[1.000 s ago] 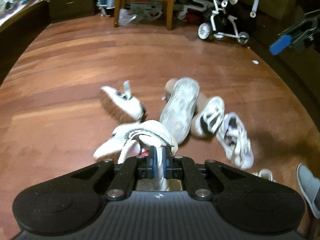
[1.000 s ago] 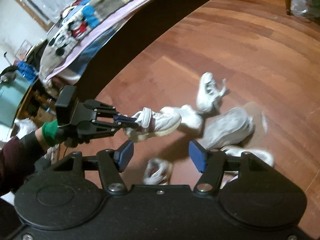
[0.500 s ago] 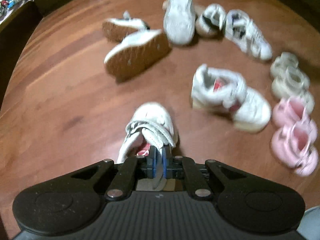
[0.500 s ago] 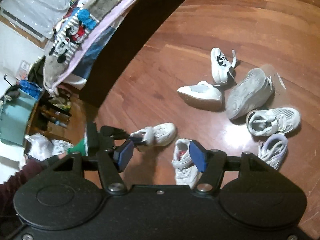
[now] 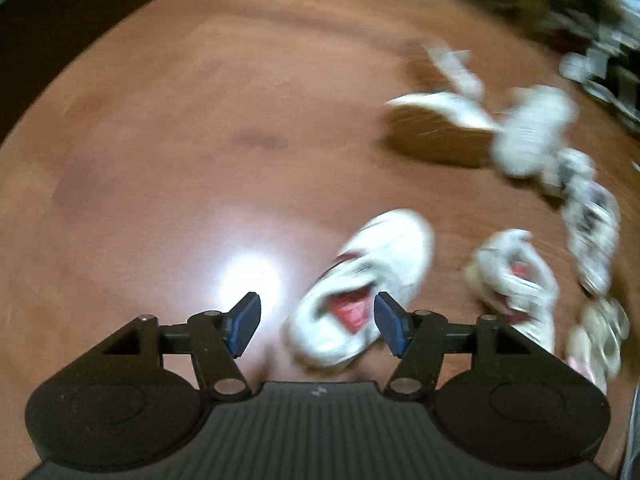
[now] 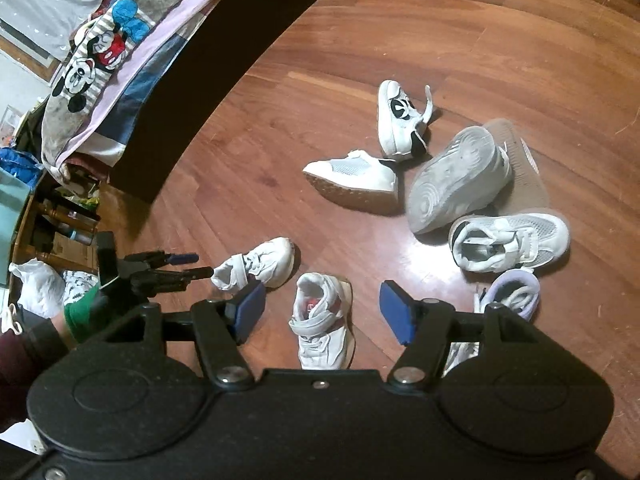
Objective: Organize scattered shoes
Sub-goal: 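Carry the maroon-strap shoe with the left tool to the shoe row and lower it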
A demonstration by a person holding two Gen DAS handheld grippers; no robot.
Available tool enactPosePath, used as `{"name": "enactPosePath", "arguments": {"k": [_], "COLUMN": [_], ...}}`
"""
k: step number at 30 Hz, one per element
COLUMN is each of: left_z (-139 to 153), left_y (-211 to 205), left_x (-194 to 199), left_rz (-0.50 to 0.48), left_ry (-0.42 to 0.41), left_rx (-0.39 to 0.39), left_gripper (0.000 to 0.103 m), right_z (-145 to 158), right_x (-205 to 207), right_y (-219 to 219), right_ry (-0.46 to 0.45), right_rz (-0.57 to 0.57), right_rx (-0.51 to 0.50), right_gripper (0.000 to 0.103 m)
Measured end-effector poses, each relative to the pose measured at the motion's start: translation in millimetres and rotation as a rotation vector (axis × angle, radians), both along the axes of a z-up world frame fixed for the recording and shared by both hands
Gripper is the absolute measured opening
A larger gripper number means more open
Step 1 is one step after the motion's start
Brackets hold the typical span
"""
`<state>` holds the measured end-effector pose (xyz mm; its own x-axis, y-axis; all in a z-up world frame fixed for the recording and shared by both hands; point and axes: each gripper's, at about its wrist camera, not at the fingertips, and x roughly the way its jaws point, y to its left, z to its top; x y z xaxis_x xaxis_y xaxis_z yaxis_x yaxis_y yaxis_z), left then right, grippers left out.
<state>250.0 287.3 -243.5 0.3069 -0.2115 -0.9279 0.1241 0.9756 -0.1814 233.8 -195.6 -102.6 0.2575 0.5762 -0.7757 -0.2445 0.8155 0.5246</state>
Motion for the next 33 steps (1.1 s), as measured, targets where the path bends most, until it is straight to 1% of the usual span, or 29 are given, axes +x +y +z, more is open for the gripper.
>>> {"name": "enactPosePath", "arguments": {"k": [1,3,5,6,7,10,11,12,14,15,16,17,19,20,22,23,26,27,28,31,33], "left_z": [-4.9,-19.9,-31.4,-34.6,-37.7,-45.5,-49.3,-49.2,-37.1,-31.0,-24.0,-17.5,-4.4,0.4,8.6,11.6,12.8,11.6,8.1,-4.8,-2.5], "left_y": [2.4,-0.3,-0.6,-2.4,-4.4,-18.3,-22.4,-24.3,-24.9,-25.4,-29.1,-37.6,-54.4,-58.3,-62.4,-67.7,-94.7,-103.8,-112.5,-127.2,-135.4], "left_x": [1.6,2.5,3.5,4.0,4.8,14.4,18.1,19.1,18.2,17.7,17.2,12.3,2.6,0.1,-4.6,-7.7,-9.3,-10.3,-9.0,-1.7,4.6], "left_rz": [0.044,0.134,0.174,0.174,0.172,0.106,0.073,0.024,-0.119,-0.191,-0.279,-0.389,-0.604,-0.654,-0.705,-0.756,-0.874,-0.911,-0.958,-1.022,-1.087], "left_ry": [0.033,0.100,0.118,0.117,0.116,0.117,0.124,0.117,0.021,-0.025,-0.048,-0.070,-0.115,-0.125,-0.149,-0.169,-0.179,-0.179,-0.180,-0.186,-0.189], "left_rx": [-0.005,0.016,0.014,0.014,0.016,0.084,0.122,0.148,0.110,0.092,0.088,0.111,0.154,0.154,0.125,0.121,0.120,0.129,0.158,0.201,0.208], "left_gripper": [0.062,0.061,0.045,0.041,0.034,0.031,0.027,0.025,0.024,0.023,0.022,0.020,0.020,0.020,0.020,0.020,0.020,0.020,0.019,0.019,0.019], "right_z": [0.2,0.2,-0.2,-0.6,-1.0,-2.4,-3.2,-3.9,-4.6,-4.5,-4.4,-4.5,-4.7,-4.6,-4.0,-3.7,-2.8,-2.5,-2.2,-1.4,-1.0], "right_x": [-0.4,-1.0,-0.7,-0.1,0.5,1.9,2.3,2.6,2.7,2.8,2.8,2.8,3.1,3.1,2.6,2.3,1.6,1.4,1.1,0.4,0.1], "right_y": [-0.9,-3.1,-5.0,-5.5,-6.1,-6.3,-5.9,-5.8,-6.0,-6.5,-7.0,-7.5,-8.3,-8.2,-7.2,-6.7,-5.2,-4.7,-4.2,-2.6,-2.5], "right_ry": [0.000,-0.001,0.000,0.000,0.001,0.004,0.006,0.008,0.010,0.011,0.011,0.011,0.013,0.014,0.014,0.015,0.016,0.016,0.016,0.017,0.018], "right_rz": [0.002,0.004,0.001,-0.002,-0.005,-0.005,-0.004,-0.004,-0.004,-0.002,-0.001,-0.001,-0.003,-0.002,0.000,0.001,0.004,0.005,0.005,0.008,0.009], "right_rx": [0.001,0.001,0.002,0.003,0.004,0.006,0.006,0.006,0.007,0.009,0.010,0.011,0.012,0.013,0.016,0.017,0.022,0.023,0.024,0.028,0.031], "right_gripper": [0.066,0.066,0.066,0.066,0.066,0.066,0.067,0.069,0.073,0.073,0.073,0.073,0.073,0.074,0.074,0.074,0.074,0.074,0.075,0.075,0.075]}}
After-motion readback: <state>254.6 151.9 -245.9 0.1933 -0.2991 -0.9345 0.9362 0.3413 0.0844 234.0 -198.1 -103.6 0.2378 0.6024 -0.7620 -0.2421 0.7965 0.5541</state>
